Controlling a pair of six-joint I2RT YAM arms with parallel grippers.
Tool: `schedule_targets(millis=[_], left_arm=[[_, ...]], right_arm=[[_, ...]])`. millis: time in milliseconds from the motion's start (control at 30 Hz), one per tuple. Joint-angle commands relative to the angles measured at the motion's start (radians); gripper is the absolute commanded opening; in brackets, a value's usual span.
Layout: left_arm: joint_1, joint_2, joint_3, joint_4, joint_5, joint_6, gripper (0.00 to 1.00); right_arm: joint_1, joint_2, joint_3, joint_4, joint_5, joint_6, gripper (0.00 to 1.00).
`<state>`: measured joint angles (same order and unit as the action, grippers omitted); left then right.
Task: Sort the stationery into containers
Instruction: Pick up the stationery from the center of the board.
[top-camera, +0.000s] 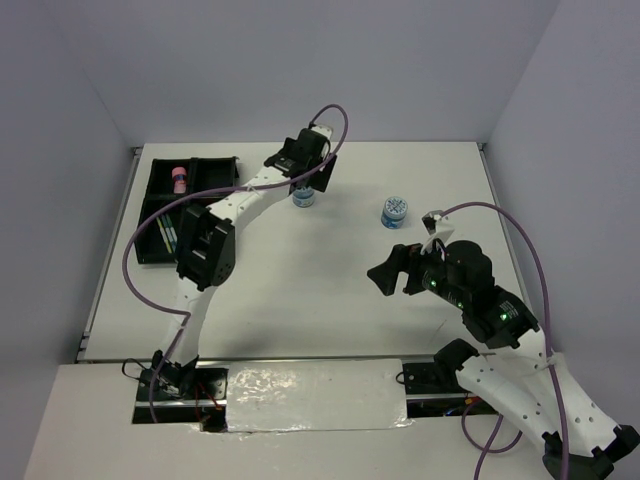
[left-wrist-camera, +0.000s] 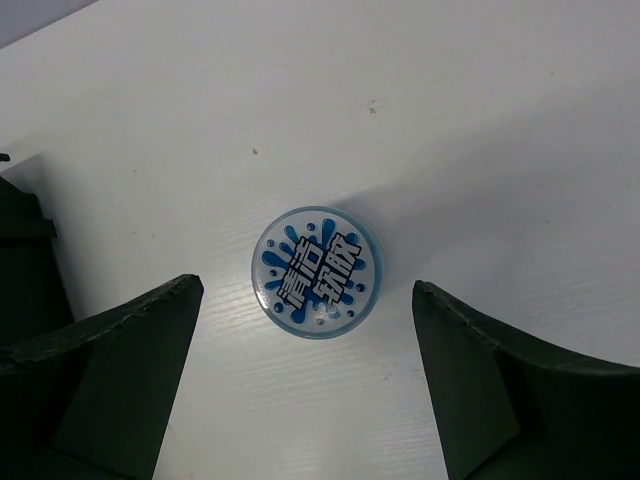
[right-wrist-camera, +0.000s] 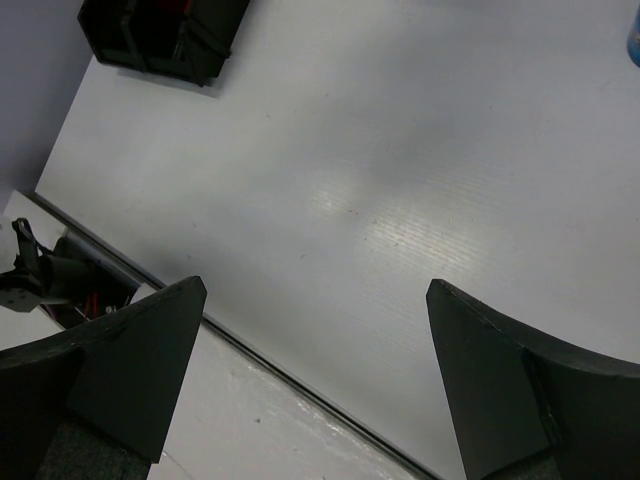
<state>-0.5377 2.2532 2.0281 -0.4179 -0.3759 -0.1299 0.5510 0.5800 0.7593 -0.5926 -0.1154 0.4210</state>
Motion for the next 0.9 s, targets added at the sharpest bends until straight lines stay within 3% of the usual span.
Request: schedule_targets(millis=[0,567,633,667,700,733,800,867], left_arm=[[0.016,-0.001,0.037,0.001,0.018,0.013,0.99],[0.041,0.118,0.061,-0.018,0.121,-0.002,0.99],[0.041,0.126,0.061,-0.018,0.115,-0.004,0.95],[0.041,0.126,0.058,-0.009,0.121,-0.001,0.79],[0.042,0.123,0.055,-0.006,0.123,0.000,0.68],[0.044,0.121,0.057,-0.002,0.130,0.001,0.44],[0.050,0.129,0.083,-0.024,0.135,-0.005,0.30],[0.053,0.123,0.119,-0.062,0.124,-0.019,0.00]], right_arm=[[0.000,-0.005,-0.005,0.044,-0.009,-0.018,1.00],[0.000,0.003,-0.021,0.063,-0.010,-0.016,1.00],[0.000,0.004,-0.021,0.065,-0.009,-0.016,1.00],[0.000,0.007,-0.020,0.065,-0.009,-0.018,1.00],[0.000,0.009,-0.020,0.065,-0.009,-0.018,1.00],[0.001,0.011,-0.021,0.066,-0.007,-0.018,1.00],[0.001,0.011,-0.018,0.066,-0.006,-0.016,1.00],[0.000,0.007,-0.017,0.065,-0.006,-0.018,1.00]])
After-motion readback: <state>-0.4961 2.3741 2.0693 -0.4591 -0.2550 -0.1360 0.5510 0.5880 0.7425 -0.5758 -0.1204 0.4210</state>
